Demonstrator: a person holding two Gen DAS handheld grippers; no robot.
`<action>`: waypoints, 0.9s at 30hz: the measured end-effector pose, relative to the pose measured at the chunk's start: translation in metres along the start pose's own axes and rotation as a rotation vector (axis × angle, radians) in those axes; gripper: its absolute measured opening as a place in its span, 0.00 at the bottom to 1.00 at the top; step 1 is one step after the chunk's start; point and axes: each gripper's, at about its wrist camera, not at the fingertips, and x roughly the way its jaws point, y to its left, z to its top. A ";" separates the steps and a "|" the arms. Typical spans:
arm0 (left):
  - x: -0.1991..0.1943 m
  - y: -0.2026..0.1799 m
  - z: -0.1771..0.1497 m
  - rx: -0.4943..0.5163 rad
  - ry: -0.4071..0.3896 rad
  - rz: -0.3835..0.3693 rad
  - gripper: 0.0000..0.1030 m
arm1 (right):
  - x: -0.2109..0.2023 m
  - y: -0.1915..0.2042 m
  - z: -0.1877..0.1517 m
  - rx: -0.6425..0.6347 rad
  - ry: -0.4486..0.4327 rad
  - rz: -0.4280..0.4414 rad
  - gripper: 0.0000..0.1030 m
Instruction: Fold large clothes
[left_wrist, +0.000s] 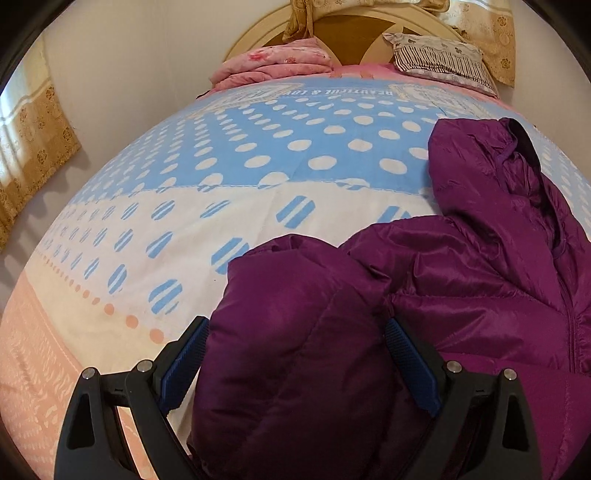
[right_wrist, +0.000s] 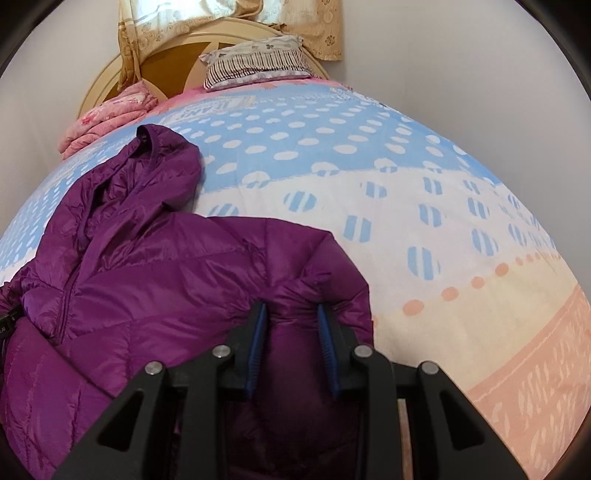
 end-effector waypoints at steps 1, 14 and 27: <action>0.000 0.001 0.000 -0.003 0.001 -0.005 0.92 | 0.000 0.000 0.000 -0.001 0.001 -0.001 0.31; 0.009 0.012 0.000 -0.061 0.049 -0.062 0.98 | 0.003 0.002 -0.001 -0.009 -0.007 -0.018 0.31; 0.011 0.012 0.001 -0.058 0.053 -0.055 0.99 | 0.005 0.002 -0.001 -0.015 -0.012 -0.027 0.31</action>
